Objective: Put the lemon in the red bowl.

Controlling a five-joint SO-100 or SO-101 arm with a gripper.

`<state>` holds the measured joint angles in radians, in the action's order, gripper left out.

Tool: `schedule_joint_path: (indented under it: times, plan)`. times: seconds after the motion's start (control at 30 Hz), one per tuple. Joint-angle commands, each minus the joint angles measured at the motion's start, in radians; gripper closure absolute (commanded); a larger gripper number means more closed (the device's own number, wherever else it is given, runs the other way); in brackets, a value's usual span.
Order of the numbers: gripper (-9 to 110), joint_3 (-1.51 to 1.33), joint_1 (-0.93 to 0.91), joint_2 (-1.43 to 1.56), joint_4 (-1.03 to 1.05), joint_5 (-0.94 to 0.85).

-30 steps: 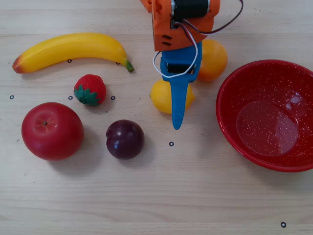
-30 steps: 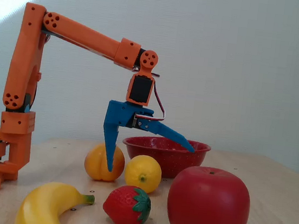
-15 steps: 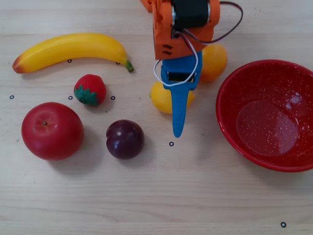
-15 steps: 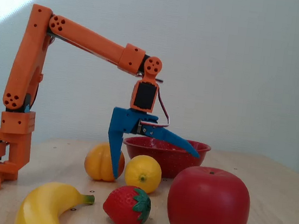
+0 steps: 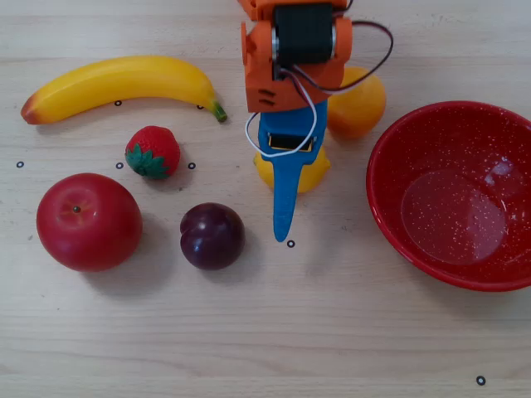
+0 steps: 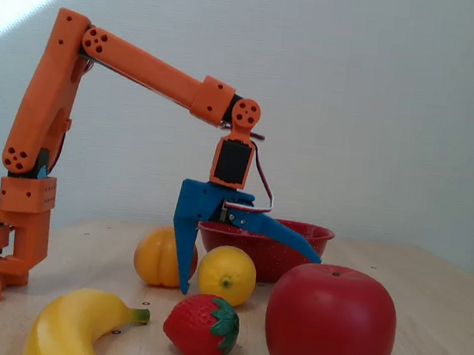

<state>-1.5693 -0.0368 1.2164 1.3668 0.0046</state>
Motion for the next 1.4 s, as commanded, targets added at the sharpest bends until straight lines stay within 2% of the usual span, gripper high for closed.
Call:
schedule_joint_path:
  times: [0.0, 0.93, 1.37]
  plan:
    - [28, 0.08, 0.017, 0.055, -0.015, 0.026]
    - [30, 0.086, -0.003, -0.017, -0.051, 0.025]
    - [37, 0.084, -0.006, -0.021, -0.049, 0.023]
